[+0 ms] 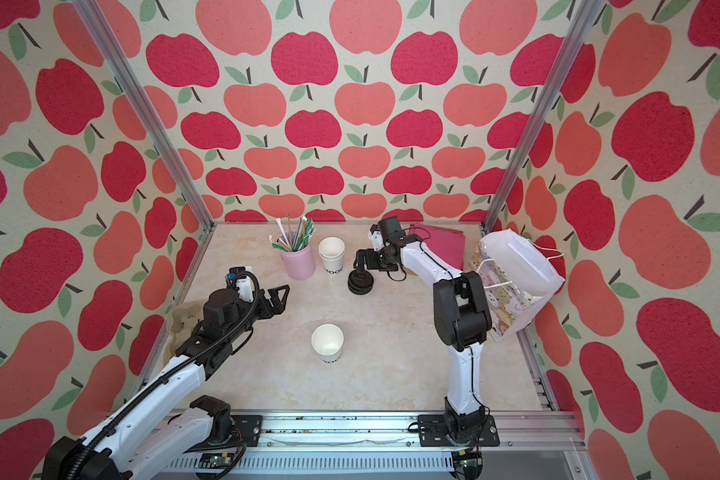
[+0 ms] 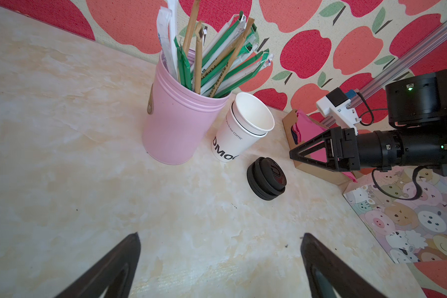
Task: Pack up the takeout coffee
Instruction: 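Lower the right gripper and close it on the black lid's rim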
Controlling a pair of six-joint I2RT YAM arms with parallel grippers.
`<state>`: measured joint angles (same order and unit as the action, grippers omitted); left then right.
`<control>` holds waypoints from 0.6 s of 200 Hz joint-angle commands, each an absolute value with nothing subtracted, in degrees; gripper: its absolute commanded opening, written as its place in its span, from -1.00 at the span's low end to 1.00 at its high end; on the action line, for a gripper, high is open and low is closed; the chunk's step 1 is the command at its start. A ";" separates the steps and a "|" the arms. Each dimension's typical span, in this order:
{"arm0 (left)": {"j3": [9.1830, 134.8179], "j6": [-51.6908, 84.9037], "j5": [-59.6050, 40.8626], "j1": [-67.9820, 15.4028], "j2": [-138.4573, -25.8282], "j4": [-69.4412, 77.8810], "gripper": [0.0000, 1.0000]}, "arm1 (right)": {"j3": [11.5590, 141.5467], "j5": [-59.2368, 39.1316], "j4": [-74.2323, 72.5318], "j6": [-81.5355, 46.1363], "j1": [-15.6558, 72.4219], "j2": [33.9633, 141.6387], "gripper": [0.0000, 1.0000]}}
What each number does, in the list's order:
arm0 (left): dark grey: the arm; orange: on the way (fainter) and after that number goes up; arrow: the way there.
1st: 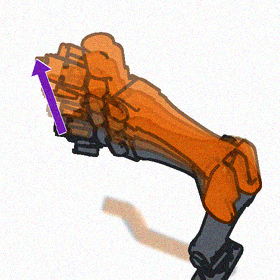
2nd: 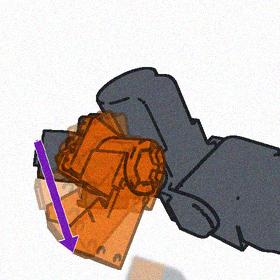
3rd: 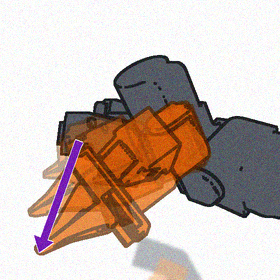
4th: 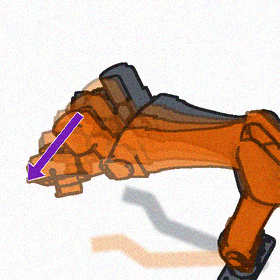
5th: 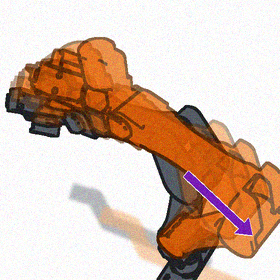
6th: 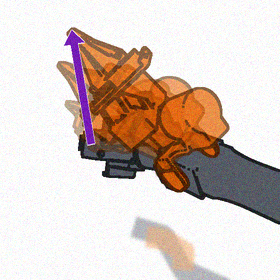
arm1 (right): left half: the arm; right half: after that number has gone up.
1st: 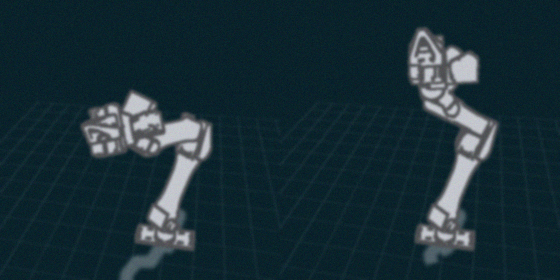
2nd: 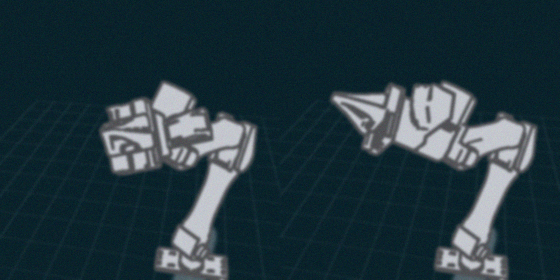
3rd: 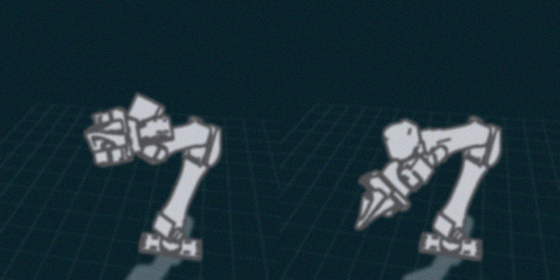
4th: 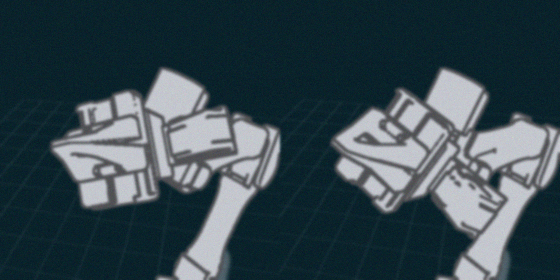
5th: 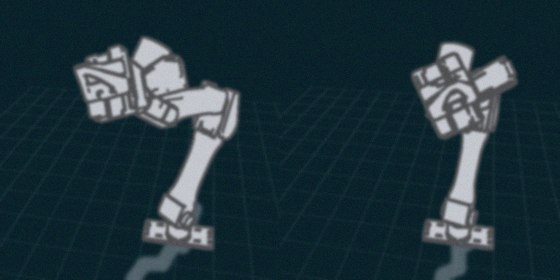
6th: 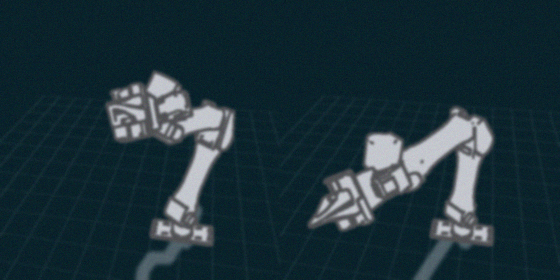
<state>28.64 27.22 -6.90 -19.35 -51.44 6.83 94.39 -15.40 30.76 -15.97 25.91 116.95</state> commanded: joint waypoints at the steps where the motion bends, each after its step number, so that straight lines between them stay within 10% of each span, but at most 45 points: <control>1: 29.09 25.93 -7.78 -19.00 -52.09 8.60 0.98 | 96.46 -16.01 33.76 -16.29 26.78 119.04 0.95; 120: 28.21 25.99 -7.38 -19.00 -51.44 8.34 0.98 | 102.45 -9.54 39.18 -14.98 30.34 125.07 0.78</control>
<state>28.64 27.22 -6.90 -19.35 -52.51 7.51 100.31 -12.51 36.18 -15.92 29.87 123.55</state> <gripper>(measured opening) 0.992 0.894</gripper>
